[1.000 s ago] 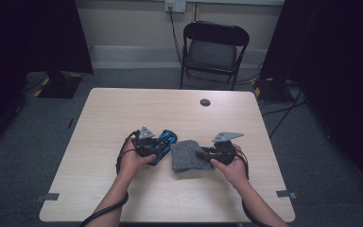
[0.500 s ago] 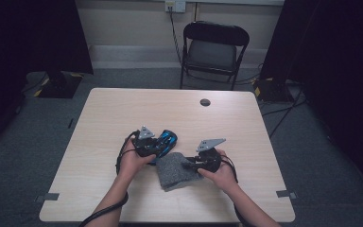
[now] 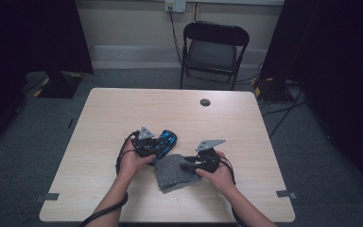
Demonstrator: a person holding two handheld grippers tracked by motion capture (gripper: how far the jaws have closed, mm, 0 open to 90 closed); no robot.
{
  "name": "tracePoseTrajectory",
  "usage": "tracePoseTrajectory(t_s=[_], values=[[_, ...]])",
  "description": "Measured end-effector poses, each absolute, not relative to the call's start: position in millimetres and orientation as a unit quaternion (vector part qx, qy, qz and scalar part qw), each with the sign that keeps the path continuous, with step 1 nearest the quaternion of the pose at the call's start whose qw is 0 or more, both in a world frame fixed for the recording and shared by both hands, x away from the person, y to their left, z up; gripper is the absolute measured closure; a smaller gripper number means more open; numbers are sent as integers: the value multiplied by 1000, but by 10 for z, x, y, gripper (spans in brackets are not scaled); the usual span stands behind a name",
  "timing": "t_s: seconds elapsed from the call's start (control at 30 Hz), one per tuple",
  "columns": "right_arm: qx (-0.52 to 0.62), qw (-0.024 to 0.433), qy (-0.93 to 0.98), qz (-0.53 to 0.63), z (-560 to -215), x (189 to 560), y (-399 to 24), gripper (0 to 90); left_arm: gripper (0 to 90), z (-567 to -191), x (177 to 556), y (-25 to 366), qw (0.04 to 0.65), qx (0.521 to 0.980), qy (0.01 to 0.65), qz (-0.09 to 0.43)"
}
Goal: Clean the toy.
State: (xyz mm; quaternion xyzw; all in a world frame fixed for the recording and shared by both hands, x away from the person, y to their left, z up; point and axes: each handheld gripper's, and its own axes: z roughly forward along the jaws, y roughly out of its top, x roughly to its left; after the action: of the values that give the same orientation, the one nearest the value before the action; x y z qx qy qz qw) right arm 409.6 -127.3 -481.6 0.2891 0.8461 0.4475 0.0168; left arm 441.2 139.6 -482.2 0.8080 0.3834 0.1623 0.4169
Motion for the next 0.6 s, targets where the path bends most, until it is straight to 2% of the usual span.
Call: tracePoseTrajectory(t_s=[0.2, 0.3, 0.4, 0.6], values=[[290, 29, 853, 433, -4884, 4104, -1225, 619, 504, -4824, 4413, 1397, 418, 808, 383, 163], [285, 37, 857, 428, -4917, 4090, -1194, 701, 504, -4821, 4413, 1398, 416, 809, 383, 162], [263, 22, 863, 431, -4883, 4073, -1162, 759, 504, -4823, 4412, 1396, 418, 808, 383, 162], [223, 0, 877, 425, -4811, 4036, -1081, 778, 504, -4823, 4411, 1395, 417, 808, 383, 163]])
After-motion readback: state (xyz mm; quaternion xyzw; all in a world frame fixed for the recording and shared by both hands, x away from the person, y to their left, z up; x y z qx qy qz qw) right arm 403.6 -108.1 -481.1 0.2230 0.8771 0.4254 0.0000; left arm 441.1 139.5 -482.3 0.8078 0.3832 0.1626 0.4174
